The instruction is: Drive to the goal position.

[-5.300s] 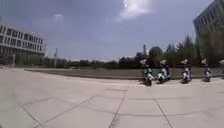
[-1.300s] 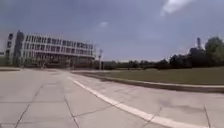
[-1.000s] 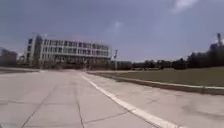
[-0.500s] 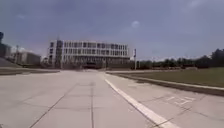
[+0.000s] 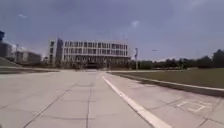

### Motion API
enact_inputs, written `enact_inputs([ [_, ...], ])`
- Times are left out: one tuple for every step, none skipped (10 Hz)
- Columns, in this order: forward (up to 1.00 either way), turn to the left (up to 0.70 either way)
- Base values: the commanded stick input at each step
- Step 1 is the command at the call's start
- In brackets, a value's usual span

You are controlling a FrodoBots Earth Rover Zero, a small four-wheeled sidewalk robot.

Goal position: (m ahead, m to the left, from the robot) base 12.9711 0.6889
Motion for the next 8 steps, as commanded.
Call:
enact_inputs([
  [0.7,0.0],
  [0.7,0.0],
  [0.7,0.0],
  [0.7,0.0],
  [0.7,0.0],
  [0.7,0.0],
  [0.7,0.0],
  [0.7,0.0],
])
